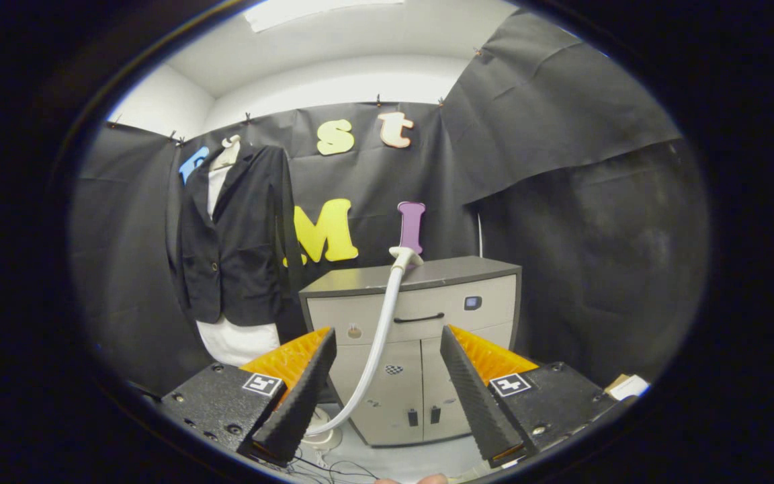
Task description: Iron the clothes twice with a garment steamer, once on the left side and once on the right side.
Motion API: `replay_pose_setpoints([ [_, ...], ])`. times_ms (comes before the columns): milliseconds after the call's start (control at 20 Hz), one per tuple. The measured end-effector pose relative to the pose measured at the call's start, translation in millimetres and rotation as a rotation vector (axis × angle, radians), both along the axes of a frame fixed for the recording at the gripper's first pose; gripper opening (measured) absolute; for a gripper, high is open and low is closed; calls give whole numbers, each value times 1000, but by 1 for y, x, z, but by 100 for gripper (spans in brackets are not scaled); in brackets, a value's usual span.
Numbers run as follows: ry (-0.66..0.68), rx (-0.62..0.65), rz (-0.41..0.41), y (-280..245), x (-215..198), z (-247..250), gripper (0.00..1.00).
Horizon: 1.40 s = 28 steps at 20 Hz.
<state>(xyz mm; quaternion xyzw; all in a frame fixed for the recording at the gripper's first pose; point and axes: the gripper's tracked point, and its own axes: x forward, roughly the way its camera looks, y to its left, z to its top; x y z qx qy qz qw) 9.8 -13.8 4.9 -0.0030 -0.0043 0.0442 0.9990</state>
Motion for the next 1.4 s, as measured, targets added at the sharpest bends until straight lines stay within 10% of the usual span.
replay_pose_setpoints([
  [800, -1, 15, 7, 14, 12, 4, 97],
  [1400, -33, 35, -150, 31, 33, 11, 97],
])
